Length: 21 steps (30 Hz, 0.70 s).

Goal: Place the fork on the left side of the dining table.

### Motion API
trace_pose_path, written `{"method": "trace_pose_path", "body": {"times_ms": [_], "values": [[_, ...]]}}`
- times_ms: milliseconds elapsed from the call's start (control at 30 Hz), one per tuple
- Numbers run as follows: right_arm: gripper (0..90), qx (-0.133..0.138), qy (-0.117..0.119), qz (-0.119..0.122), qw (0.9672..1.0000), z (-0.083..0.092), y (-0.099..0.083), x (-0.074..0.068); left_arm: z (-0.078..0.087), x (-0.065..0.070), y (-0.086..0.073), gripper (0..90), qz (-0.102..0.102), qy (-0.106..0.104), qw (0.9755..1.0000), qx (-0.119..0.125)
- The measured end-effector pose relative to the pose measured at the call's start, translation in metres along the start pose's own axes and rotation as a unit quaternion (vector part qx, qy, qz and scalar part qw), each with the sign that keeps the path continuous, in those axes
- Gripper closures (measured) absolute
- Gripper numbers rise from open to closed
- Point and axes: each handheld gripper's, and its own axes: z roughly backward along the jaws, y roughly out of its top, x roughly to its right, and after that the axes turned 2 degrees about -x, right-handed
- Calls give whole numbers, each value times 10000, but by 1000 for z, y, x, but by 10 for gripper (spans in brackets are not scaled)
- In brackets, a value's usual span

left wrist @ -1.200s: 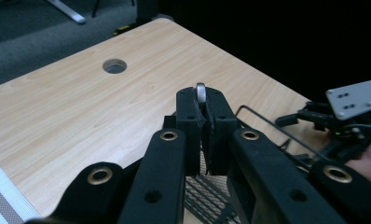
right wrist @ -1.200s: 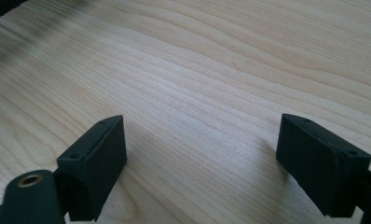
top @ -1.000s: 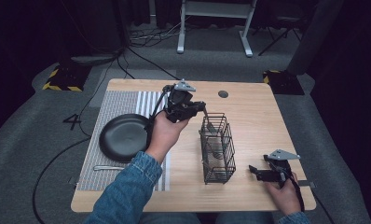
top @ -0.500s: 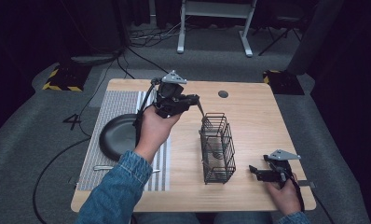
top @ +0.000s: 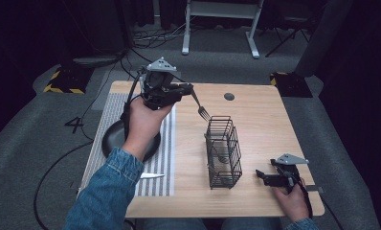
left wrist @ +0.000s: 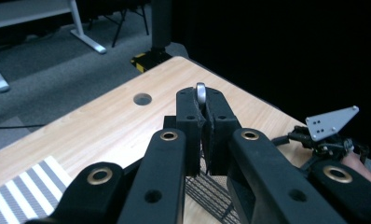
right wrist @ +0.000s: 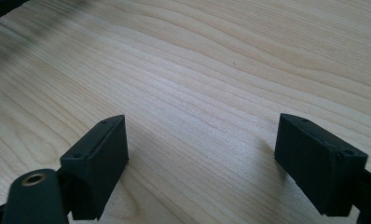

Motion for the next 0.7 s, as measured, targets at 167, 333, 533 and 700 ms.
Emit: {"method": "trace_pose_path", "body": {"times_ms": [167, 333, 533, 700], "values": [[177, 0, 1, 0, 10000, 0, 0, 0, 7, -8, 3, 867, -1, 151, 9999, 20], [177, 1, 1, 0, 10000, 0, 0, 0, 11, -22, 3, 867, 89, 383, 9992, 65], [178, 0, 3, -1, 10000, 0, 0, 0, 18, -40, 3, 867, 253, 565, 9980, 132], [178, 3, 3, -8, 10000, 0, 0, 0, 29, -55, 3, 867, 356, 719, 9966, 203]]}}
